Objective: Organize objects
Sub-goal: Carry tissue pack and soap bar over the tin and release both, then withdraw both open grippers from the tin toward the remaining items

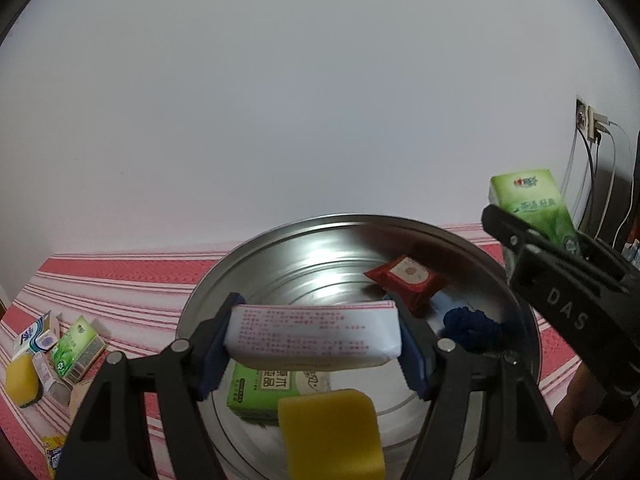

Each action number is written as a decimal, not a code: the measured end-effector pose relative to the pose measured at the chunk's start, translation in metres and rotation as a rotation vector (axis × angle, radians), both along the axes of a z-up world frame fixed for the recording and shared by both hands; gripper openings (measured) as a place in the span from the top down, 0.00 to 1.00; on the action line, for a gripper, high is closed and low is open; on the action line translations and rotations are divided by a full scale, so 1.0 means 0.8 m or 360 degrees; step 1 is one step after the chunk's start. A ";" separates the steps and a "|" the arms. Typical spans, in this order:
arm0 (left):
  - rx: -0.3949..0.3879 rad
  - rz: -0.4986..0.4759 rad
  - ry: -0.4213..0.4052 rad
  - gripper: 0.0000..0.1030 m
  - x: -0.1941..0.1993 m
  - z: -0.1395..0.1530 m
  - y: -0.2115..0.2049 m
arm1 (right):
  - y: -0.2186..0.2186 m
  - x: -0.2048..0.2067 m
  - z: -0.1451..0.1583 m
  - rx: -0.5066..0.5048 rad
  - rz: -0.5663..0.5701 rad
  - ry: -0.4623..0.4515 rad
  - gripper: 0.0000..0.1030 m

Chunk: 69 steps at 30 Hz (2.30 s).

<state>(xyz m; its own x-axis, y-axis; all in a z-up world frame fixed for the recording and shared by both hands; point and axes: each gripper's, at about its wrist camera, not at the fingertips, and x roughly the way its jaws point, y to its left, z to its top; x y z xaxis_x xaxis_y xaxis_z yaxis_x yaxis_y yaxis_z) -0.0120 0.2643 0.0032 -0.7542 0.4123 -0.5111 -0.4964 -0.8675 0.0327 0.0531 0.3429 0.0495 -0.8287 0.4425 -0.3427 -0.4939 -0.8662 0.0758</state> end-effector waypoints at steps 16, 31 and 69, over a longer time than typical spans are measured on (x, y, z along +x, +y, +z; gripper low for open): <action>-0.0014 -0.0038 -0.0052 0.31 0.000 -0.005 0.003 | 0.016 -0.015 -0.018 -0.0092 0.0038 -0.0093 0.48; -0.0075 0.0000 0.0021 0.19 -0.001 -0.007 0.001 | -0.003 -0.021 -0.026 -0.0181 0.0127 -0.0140 0.20; 0.0040 0.0411 0.0175 0.01 -0.005 -0.006 -0.145 | -0.038 0.067 -0.045 0.0070 -0.0076 0.0339 0.14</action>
